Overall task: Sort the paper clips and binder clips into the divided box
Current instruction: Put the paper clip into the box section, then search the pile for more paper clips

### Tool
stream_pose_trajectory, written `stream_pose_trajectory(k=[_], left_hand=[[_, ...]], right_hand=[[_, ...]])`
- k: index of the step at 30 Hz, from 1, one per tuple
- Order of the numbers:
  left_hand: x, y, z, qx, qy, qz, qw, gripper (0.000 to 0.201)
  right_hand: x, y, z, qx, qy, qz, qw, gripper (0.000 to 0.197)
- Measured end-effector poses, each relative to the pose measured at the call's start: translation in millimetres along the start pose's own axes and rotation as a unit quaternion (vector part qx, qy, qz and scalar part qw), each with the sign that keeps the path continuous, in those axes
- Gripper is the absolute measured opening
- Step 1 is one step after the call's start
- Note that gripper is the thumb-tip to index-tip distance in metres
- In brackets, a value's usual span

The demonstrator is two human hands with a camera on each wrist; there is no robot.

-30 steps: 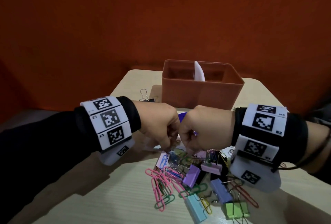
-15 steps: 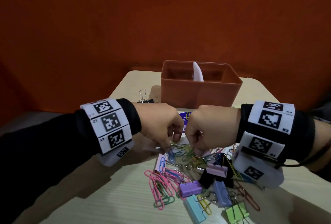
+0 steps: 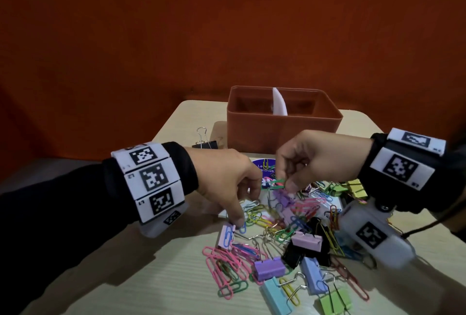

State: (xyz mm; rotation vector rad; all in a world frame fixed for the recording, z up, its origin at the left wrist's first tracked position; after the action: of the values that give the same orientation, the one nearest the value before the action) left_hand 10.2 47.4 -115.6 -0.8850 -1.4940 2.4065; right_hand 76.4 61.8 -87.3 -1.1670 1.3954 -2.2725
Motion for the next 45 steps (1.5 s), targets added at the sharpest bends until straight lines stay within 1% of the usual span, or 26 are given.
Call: stream_pose_trajectory(k=[2, 3, 7, 11, 13, 16, 18, 19, 21, 22, 24, 26, 28, 30, 31, 33, 35, 36, 38, 41, 43, 45], left_hand=[[-2.2, 1.1, -0.4, -0.002, 0.012, -0.004, 1.0, 0.042], [-3.6, 1.2, -1.0, -0.004, 0.019, -0.004, 1.0, 0.04], [-7.1, 0.3, -3.9, -0.008, 0.03, 0.008, 0.999, 0.024], [-7.4, -2.2, -4.2, -0.024, 0.028, -0.009, 0.999, 0.013], [-7.3, -3.2, -3.7, -0.028, 0.026, -0.02, 0.999, 0.011], [-7.0, -6.2, -2.6, -0.034, 0.025, -0.027, 0.999, 0.011], [-5.4, -9.1, -2.2, -0.038, 0.019, -0.016, 0.999, 0.007], [-4.1, -11.0, -2.5, -0.043, 0.015, -0.009, 0.999, 0.007], [0.5, -14.3, -3.6, -0.048, 0.006, 0.028, 0.998, 0.009], [3.8, -14.6, -3.8, -0.043, -0.001, 0.058, 0.997, 0.011], [9.5, -13.0, -3.3, -0.03, -0.012, 0.103, 0.994, 0.016], [14.7, -12.9, -1.7, -0.028, -0.024, 0.118, 0.992, 0.023], [17.5, -12.2, -0.9, -0.028, -0.035, 0.126, 0.991, 0.027], [16.2, -14.4, 0.1, -0.034, -0.039, 0.092, 0.994, 0.029], [14.6, -14.6, 0.8, -0.033, -0.036, 0.072, 0.996, 0.03], [11.7, -10.9, 3.0, -0.016, -0.031, 0.051, 0.998, 0.026], [6.5, -8.2, 5.1, -0.012, -0.014, 0.029, 0.999, 0.014], [2.5, -7.8, 5.3, -0.013, 0.003, 0.007, 1.0, 0.017], [-3.9, -7.7, 3.9, -0.022, 0.036, -0.038, 0.998, 0.027], [-12.8, -9.8, 1.1, -0.035, 0.059, -0.066, 0.995, 0.022], [-14.6, -8.6, -1.5, -0.035, 0.06, -0.073, 0.995, 0.016], [-14.9, -6.6, -3.0, -0.032, 0.059, -0.078, 0.995, 0.008]], right_hand=[[-7.6, -4.6, 1.5, -0.011, 0.003, -0.058, 0.998, 0.02], [-10.9, -5.8, 2.0, -0.014, 0.003, -0.085, 0.996, 0.022], [-21.0, -2.9, -0.5, -0.007, 0.004, -0.156, 0.988, 0.034], [-34.2, -1.6, -3.5, -0.025, 0.037, -0.174, 0.984, 0.021], [-38.9, 1.2, -4.3, -0.03, 0.059, -0.224, 0.972, 0.02], [-43.4, -0.9, -6.4, -0.057, 0.072, -0.347, 0.933, 0.021], [-44.6, -3.2, -8.3, -0.069, 0.065, -0.444, 0.891, 0.015], [-43.9, -3.1, -9.4, -0.063, 0.059, -0.49, 0.867, 0.01], [-42.4, -1.3, -11.5, -0.045, 0.047, -0.56, 0.826, 0.008], [-42.6, -0.9, -12.4, -0.041, 0.044, -0.579, 0.813, 0.009], [-43.4, -0.5, -14.0, -0.041, 0.041, -0.596, 0.801, 0.012], [-41.5, -0.7, -15.2, -0.044, 0.041, -0.598, 0.8, 0.016], [-39.7, 0.7, -16.4, -0.043, 0.045, -0.596, 0.801, 0.025], [-38.9, 2.7, -17.8, -0.04, 0.053, -0.589, 0.805, 0.033], [-38.6, 3.7, -18.4, -0.04, 0.059, -0.583, 0.809, 0.034], [-38.5, 5.2, -19.7, -0.046, 0.069, -0.57, 0.817, 0.028], [-38.0, 6.0, -20.7, -0.058, 0.08, -0.539, 0.836, 0.012], [-38.2, 6.3, -21.3, -0.067, 0.085, -0.521, 0.847, 0.008], [-41.3, 5.4, -22.1, -0.09, 0.092, -0.487, 0.864, 0.019], [-43.7, 2.2, -22.8, -0.115, 0.086, -0.461, 0.876, 0.029], [-44.3, 0.6, -21.3, -0.119, 0.08, -0.453, 0.88, 0.025], [-43.2, 0.5, -19.7, -0.112, 0.071, -0.435, 0.891, 0.014]])
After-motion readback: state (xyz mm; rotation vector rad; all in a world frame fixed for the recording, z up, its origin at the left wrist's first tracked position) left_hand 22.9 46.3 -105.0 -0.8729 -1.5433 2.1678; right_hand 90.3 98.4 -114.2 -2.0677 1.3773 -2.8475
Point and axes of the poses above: each hand's wrist, its own z-axis away from the middle knuckle, its own y-axis out of the palm, x = y × z, the point moved 10 cm from there along -z, towards the middle knuckle, and after that the axes turned 8 degrees about z, right-handed, at the moved point
